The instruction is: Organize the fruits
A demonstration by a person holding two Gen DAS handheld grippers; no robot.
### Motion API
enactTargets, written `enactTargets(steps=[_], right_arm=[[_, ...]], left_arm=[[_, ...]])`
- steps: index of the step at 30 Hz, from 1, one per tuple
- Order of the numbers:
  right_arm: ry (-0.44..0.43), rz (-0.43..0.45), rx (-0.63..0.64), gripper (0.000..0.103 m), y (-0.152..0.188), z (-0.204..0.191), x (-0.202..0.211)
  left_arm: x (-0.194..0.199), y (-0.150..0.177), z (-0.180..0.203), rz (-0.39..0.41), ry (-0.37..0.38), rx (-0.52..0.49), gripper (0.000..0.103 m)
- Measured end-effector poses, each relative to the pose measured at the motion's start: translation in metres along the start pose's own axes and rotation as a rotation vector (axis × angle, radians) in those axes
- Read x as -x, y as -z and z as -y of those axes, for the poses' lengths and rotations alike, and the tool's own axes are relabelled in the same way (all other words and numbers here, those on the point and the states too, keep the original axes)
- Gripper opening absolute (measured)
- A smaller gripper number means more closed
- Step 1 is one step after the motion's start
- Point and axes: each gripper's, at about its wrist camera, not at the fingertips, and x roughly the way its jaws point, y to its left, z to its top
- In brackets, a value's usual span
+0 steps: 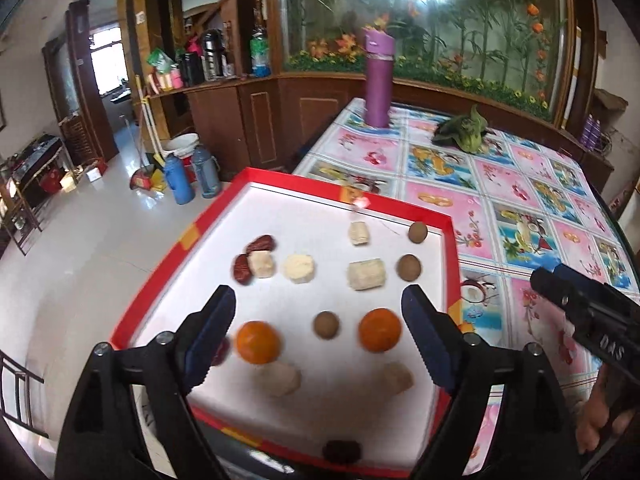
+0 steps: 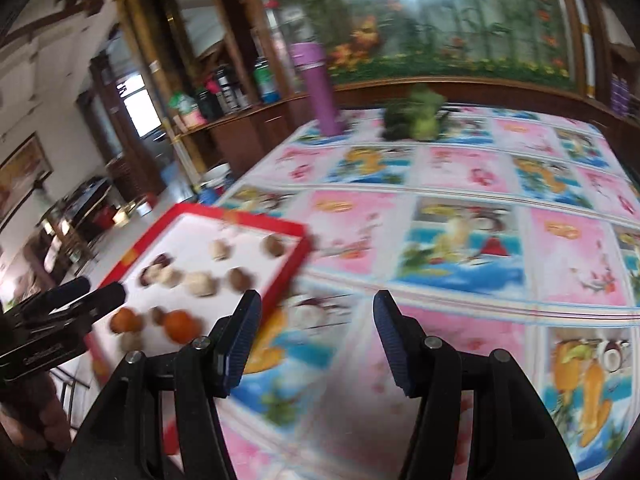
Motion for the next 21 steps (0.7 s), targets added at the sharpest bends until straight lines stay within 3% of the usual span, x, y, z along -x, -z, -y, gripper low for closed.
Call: enactTargets(steps=[8,16,21], right_arm=[[-0.075,0.044,0.107,0.063,-0.002,-0.063,0.026],[-0.090,0.097,0.142,0.067,-0.002,-0.085,0.042],[-0.076,0.125,0.169,0.069,0.001,-0.091,0.043]], left_arm=[[0.020,0.010,-0.027,0.042,-0.056,0.059,0.094],[0.029,0.014,-0.040,0.054,-0.076,0.082,0.096],[0.033,0.016,-0.049,0.075,-0.144,0.096,0.102]])
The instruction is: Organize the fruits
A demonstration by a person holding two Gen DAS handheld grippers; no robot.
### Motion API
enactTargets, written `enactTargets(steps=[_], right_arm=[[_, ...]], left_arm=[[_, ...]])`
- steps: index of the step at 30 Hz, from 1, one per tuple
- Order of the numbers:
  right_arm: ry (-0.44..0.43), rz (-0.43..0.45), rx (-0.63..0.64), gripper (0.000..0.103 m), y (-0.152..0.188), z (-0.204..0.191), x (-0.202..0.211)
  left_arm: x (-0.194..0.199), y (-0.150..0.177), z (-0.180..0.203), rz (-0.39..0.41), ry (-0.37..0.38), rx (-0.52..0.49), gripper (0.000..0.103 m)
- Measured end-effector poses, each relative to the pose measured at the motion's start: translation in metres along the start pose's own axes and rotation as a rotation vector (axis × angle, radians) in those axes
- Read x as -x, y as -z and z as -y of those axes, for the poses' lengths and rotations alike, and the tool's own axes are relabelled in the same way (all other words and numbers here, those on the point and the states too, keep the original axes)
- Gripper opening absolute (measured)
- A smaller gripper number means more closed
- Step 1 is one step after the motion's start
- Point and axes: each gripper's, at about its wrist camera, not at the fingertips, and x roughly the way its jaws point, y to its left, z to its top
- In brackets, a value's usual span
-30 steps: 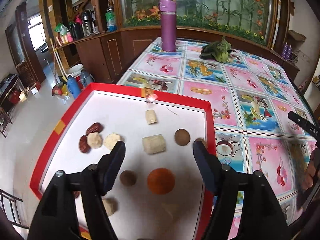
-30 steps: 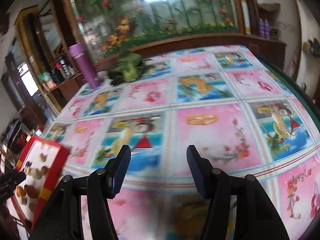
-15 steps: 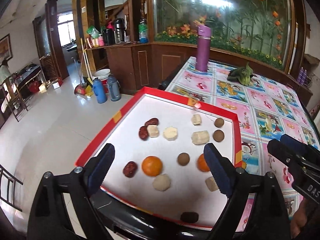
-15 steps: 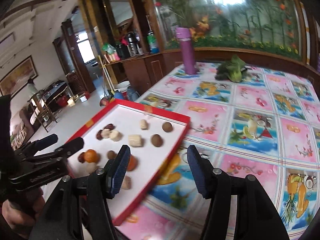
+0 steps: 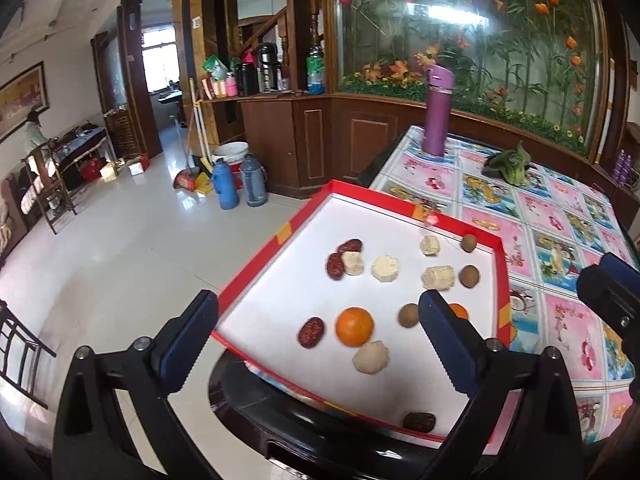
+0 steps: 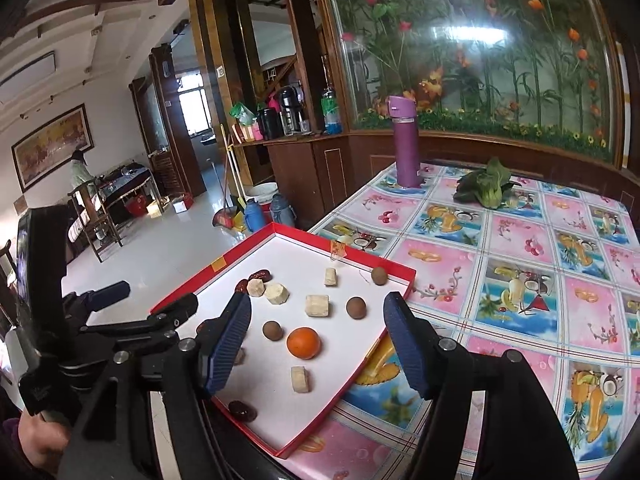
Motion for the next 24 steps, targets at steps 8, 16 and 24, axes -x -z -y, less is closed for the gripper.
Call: enactTargets(steps=[8,16,24], right_arm=[[-0.028,-0.009,0.032,0.070,0.002,-0.012,-0.009],[-0.054,0.000,0.038,0.070,-0.004,-0.019,-0.013],[-0.048,0.002,0.049,0.070,-0.002,-0.022,-0.015]], left_arm=[[0.004,0.000,-0.008,0.043,-0.118,0.009,0.103],[0.012,0.000,-0.012,0.026,-0.077,0.018,0.103],[0.016,-0.003,-0.009,0.030,-0.107,-0.008,0.103]])
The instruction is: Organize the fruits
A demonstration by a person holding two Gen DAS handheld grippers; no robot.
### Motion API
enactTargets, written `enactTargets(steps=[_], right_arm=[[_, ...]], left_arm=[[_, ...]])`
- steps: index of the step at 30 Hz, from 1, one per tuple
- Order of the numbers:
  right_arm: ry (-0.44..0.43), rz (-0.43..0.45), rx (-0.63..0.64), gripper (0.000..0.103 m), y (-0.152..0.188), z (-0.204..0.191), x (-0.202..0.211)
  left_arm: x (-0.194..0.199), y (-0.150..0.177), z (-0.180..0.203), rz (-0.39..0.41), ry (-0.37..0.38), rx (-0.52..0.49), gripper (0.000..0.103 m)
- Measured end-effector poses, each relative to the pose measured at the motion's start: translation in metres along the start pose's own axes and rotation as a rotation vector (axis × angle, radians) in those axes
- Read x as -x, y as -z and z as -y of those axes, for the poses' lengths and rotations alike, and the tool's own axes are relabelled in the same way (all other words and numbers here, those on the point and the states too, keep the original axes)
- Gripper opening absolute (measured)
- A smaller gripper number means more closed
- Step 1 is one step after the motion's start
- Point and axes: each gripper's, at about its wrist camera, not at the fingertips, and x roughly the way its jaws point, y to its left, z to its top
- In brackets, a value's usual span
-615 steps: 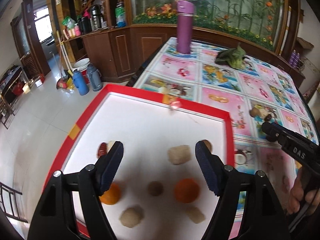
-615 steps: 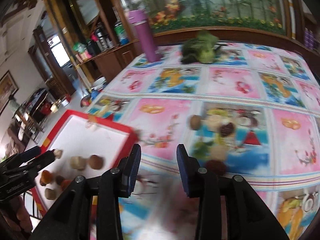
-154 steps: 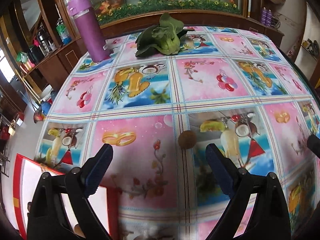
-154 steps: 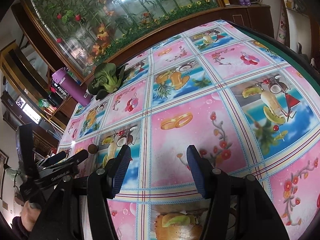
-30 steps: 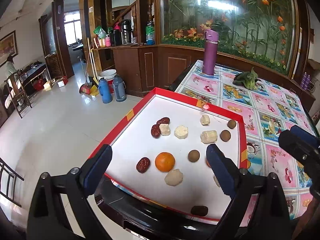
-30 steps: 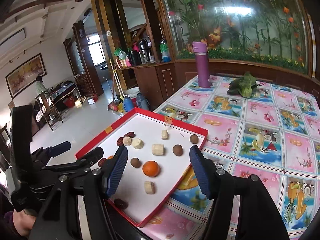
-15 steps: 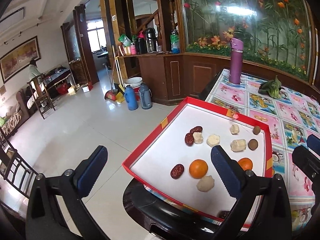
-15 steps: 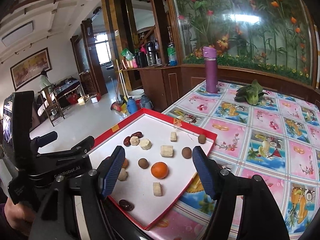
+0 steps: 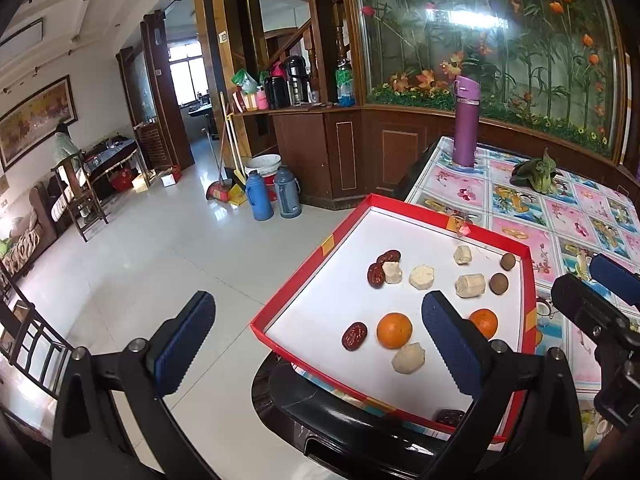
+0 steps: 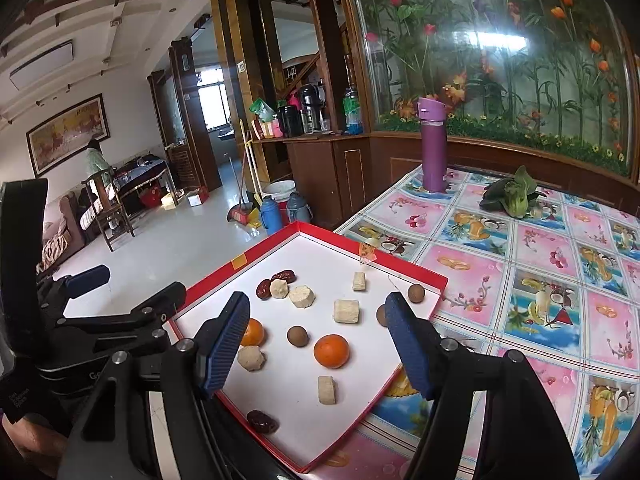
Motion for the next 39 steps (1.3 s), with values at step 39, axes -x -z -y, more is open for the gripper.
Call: enactTargets(steps=[39], right_arm=[[0.015,-0.052,-0.015,0.070,0.023,-0.007,-0.013]], left_arm=[[-0.013,0.007,-0.002,-0.073,0.029,0.012,0.103]])
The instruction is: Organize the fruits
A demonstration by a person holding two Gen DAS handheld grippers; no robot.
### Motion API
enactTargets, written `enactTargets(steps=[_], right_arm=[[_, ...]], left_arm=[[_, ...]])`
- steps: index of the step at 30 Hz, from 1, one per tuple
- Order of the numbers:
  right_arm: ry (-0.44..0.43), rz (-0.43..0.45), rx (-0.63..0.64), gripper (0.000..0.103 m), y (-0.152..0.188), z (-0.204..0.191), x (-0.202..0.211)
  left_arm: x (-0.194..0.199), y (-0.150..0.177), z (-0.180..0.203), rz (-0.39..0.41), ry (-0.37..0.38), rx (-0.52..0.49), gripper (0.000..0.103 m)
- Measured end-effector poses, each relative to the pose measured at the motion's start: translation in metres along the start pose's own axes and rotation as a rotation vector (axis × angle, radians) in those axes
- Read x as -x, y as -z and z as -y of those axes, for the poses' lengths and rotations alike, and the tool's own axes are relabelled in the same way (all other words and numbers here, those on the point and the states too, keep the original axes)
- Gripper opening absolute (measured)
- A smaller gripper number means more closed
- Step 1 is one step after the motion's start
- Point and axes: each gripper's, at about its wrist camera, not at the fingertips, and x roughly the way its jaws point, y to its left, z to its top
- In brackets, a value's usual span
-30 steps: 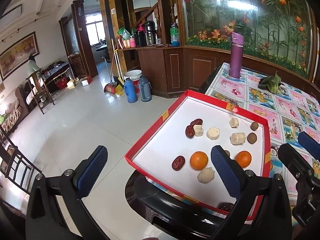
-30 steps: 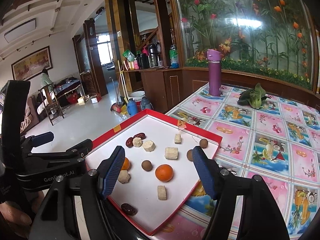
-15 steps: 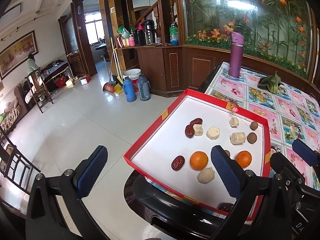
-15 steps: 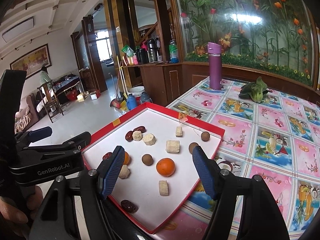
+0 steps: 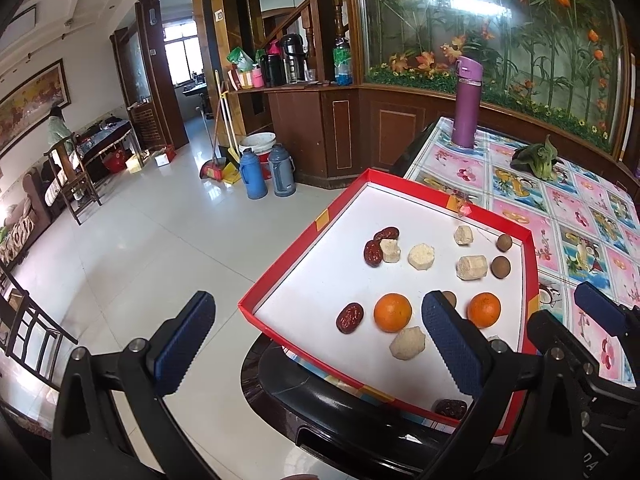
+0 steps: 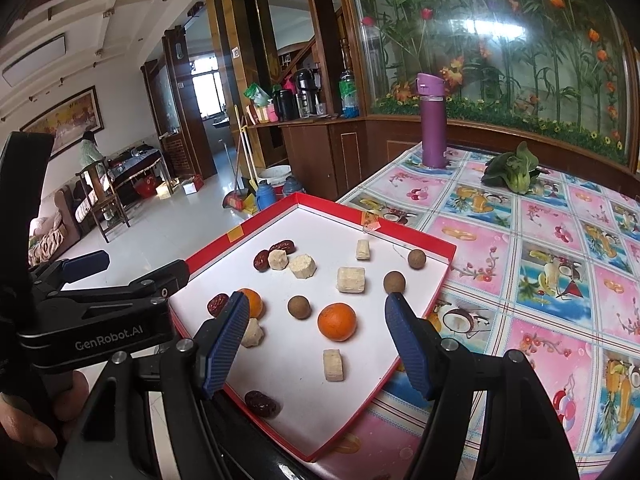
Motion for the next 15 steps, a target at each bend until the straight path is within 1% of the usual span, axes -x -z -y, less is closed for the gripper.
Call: enactTargets(steps=[15], right_arm=[[0.011,0.004,-0.008,0.070,-0.0027,-0.0012,-0.0026]], left_arm=[[-0.0030,0.0020,-0.0035,-0.012,0.030,0.001,0.103]])
